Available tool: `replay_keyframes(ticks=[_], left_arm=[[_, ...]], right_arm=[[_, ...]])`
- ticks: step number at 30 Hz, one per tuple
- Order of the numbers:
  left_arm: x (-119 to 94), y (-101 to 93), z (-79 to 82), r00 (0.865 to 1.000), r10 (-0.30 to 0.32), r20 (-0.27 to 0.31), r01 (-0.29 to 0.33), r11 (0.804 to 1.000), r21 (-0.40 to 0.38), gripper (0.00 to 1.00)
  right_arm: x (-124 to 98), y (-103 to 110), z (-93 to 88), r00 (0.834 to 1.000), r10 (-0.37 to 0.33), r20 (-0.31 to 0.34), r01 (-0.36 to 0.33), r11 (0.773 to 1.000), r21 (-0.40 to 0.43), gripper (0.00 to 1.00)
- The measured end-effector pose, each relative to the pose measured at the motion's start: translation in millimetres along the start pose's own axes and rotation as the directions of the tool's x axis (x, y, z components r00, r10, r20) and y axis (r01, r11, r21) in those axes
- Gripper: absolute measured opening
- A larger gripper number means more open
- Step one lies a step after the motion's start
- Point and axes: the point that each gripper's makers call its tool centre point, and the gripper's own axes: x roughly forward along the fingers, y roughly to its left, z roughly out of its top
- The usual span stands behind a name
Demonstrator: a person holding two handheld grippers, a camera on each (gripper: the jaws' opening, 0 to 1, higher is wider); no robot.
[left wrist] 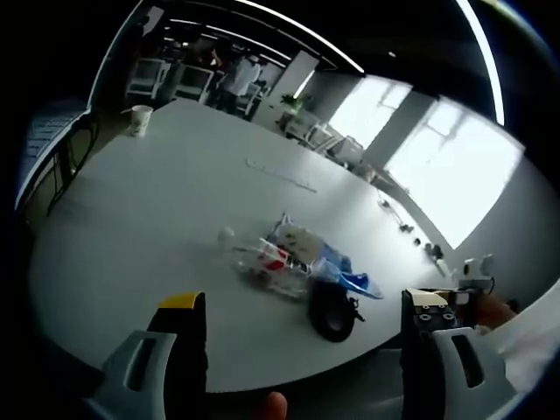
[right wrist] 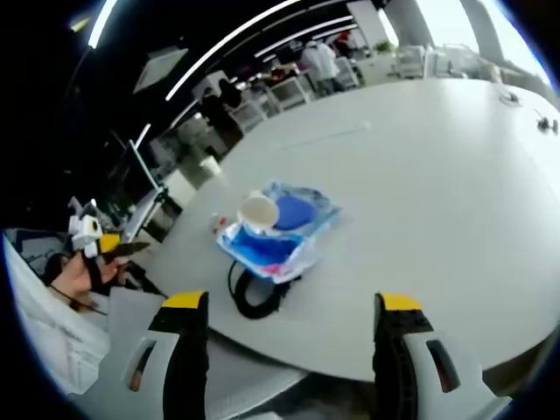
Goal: Arrange the tabletop items into an orderly group along one side of the table until the central work area is clear of visible clutter.
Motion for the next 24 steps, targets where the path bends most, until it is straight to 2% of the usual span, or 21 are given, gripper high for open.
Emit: replay_keyframes(ticks=[5, 11, 16, 18, 21, 24], left_arm=[[-1, 1.2, -6.3, 0.999, 0.034, -0.028, -0.032, 0.999, 0.044, 0.89], [-5, -3.5, -15.7, 0.998, 0.049, -0.033, -0.048, 0.998, 0.033, 0.89], [-5, 0.4, -23.0, 0.996, 0.065, -0.055, -0.063, 0.997, 0.035, 0.89], [-6, -1.3, -21.8, 0.996, 0.062, -0.061, -0.061, 0.998, 0.018, 0.89], [-5, -4.7, -14.6, 0.998, 0.044, -0.052, -0.042, 0.998, 0.041, 0.89], [-5, -2.0, -11.0, 0.998, 0.044, -0.046, -0.043, 0.999, 0.032, 0.89]], right_arm=[[-2, -4, -3.9, 1.000, 0.017, -0.019, -0.017, 1.000, -0.001, 0.75], [-4, -3, -2.5, 0.999, 0.039, -0.025, -0.039, 0.999, -0.023, 0.75], [-2, -1, -4.4, 0.997, 0.056, -0.049, -0.059, 0.997, -0.051, 0.75], [-3, -2, -2.7, 0.998, 0.043, -0.055, -0.045, 0.998, -0.049, 0.75], [0, 2, 5.3, 0.998, 0.050, -0.028, -0.051, 0.998, -0.034, 0.75], [8, 4, 4.8, 0.998, 0.043, -0.045, -0.045, 0.997, -0.056, 0.75]])
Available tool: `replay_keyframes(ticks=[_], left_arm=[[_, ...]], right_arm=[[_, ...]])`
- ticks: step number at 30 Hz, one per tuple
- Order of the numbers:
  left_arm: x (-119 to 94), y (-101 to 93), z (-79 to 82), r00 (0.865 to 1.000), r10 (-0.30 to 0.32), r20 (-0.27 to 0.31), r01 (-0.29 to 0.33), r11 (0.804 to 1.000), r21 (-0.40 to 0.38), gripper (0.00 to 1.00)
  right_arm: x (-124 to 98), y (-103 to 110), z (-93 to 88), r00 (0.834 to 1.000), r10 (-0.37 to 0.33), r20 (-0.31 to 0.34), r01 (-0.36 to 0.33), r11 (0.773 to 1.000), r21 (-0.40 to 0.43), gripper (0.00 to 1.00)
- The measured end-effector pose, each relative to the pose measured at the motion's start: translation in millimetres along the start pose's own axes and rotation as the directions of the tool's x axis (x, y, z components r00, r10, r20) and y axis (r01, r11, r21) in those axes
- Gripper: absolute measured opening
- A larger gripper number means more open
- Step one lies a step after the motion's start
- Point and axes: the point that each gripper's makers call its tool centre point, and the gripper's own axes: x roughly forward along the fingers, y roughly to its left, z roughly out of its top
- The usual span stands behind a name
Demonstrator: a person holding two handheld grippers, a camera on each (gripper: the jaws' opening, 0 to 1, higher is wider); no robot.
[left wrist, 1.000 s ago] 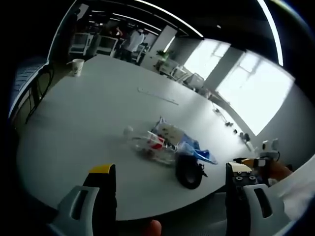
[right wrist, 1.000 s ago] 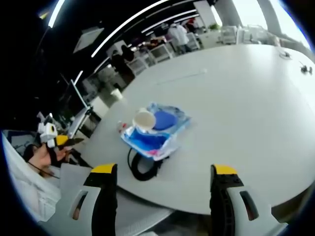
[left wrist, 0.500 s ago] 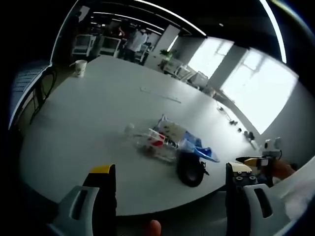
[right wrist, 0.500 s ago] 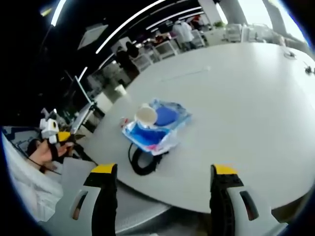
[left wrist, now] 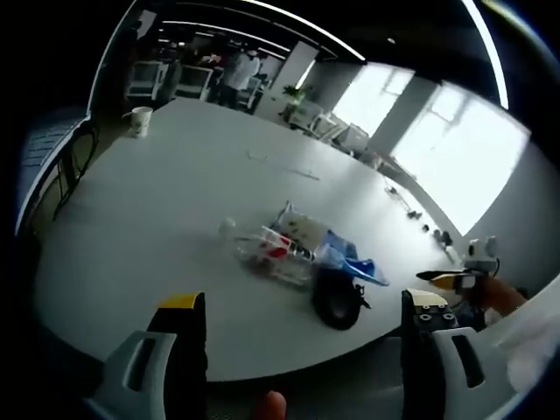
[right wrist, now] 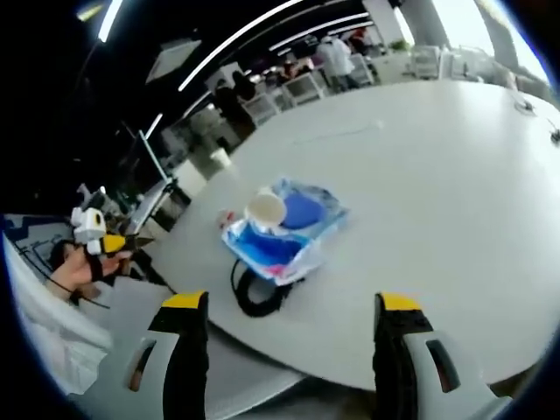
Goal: Arrange the tabletop items into an orderly group along one side of the table until the central work area is clear of visible clutter.
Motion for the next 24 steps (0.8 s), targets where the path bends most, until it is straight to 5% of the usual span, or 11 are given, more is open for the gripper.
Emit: replay_keyframes(ticks=[15, 24], left_arm=[[4, 17.2, 14.7, 1.000, -0.025, -0.002, 0.025, 1.000, 0.013, 0.89], [10, 18.7, 10.4, 0.999, -0.042, -0.023, 0.043, 0.999, 0.012, 0.89]], right_arm=[[22, 27, 18.3, 1.000, 0.014, -0.005, -0.015, 0.997, -0.074, 0.75], [32, 36, 25.6, 0.999, 0.029, -0.025, -0.032, 0.993, -0.113, 0.75]])
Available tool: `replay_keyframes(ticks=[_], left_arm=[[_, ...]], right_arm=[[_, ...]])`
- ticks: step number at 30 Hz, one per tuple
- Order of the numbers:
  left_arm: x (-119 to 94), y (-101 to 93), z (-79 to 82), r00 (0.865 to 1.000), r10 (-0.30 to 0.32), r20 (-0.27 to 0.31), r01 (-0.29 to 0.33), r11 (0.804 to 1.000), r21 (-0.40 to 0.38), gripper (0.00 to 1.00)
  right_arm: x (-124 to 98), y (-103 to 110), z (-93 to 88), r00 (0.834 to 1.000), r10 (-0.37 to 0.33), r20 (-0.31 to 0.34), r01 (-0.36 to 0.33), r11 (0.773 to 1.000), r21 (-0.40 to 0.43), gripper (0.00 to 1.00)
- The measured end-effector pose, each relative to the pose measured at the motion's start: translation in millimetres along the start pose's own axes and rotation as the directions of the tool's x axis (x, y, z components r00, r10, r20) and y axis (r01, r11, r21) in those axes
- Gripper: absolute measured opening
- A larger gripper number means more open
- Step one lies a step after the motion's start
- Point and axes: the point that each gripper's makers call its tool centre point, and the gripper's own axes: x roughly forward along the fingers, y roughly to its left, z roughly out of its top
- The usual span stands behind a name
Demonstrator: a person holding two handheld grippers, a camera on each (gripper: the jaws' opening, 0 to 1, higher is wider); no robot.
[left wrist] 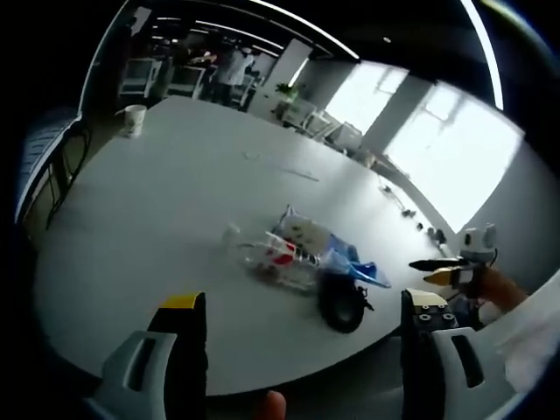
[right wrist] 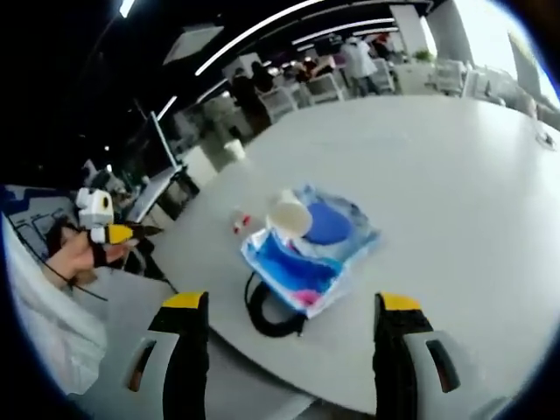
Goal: Arrange the tabletop items into an orderly group along one side of the table until the central work area is clear of visible clutter.
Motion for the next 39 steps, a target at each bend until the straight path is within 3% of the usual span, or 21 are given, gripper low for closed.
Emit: replay_keyframes(ticks=[22, 39], left_arm=[[-7, 11.8, 2.1, 0.999, 0.018, 0.035, -0.016, 0.998, -0.056, 0.89], [4, 15.6, 15.1, 0.999, 0.004, 0.044, 0.000, 0.996, -0.088, 0.87]], right_arm=[[38, 34, 22.9, 0.994, 0.095, -0.049, -0.100, 0.989, -0.105, 0.74], [65, 52, 33.3, 0.985, 0.147, -0.087, -0.161, 0.970, -0.182, 0.73]])
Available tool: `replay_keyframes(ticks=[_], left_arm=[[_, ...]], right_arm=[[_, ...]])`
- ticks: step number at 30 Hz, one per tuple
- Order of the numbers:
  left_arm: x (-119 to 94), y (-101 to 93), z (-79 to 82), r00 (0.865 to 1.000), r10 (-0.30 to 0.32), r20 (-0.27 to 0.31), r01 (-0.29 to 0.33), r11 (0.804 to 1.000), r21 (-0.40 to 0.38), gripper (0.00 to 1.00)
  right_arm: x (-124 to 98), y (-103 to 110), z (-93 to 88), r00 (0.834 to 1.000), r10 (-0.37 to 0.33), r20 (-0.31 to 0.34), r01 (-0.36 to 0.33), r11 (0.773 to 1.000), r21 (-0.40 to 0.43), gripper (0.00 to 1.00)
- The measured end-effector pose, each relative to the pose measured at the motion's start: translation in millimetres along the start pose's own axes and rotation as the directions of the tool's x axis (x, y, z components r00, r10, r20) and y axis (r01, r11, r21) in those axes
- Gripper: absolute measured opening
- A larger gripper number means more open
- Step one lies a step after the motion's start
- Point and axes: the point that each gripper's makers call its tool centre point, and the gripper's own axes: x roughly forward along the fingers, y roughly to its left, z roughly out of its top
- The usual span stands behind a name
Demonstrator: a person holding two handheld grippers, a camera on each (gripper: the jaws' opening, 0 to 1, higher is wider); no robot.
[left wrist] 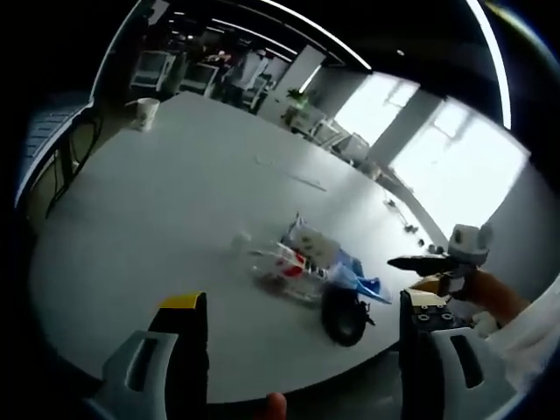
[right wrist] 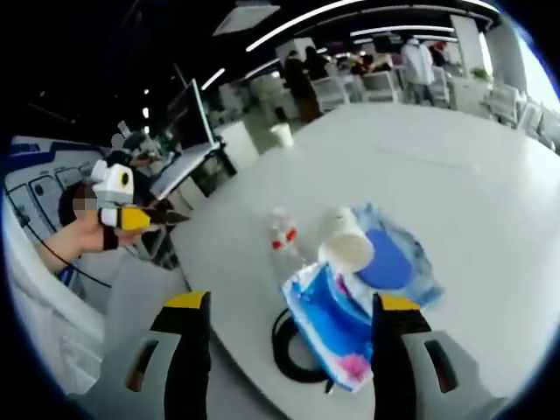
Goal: Arrange the tabletop items into an orderly group along one side of the table until the central work area is clear of visible clutter.
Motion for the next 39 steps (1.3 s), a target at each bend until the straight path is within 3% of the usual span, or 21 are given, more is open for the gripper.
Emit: replay_keyframes(ticks=[25, 30, 39], left_arm=[[27, -3.7, 9.7, 0.999, -0.051, -0.006, 0.050, 0.996, -0.074, 0.88], [34, 0.7, 4.7, 0.999, -0.031, -0.039, 0.028, 0.996, -0.084, 0.88], [37, -0.2, 8.4, 0.999, -0.040, -0.033, 0.035, 0.991, -0.129, 0.86]], right_arm=[[25, 17, 12.1, 0.997, 0.069, -0.045, -0.074, 0.988, -0.135, 0.72], [32, 27, 15.6, 0.995, 0.091, -0.043, -0.097, 0.978, -0.187, 0.72], [45, 39, 11.9, 0.989, 0.118, -0.093, -0.137, 0.963, -0.234, 0.71]])
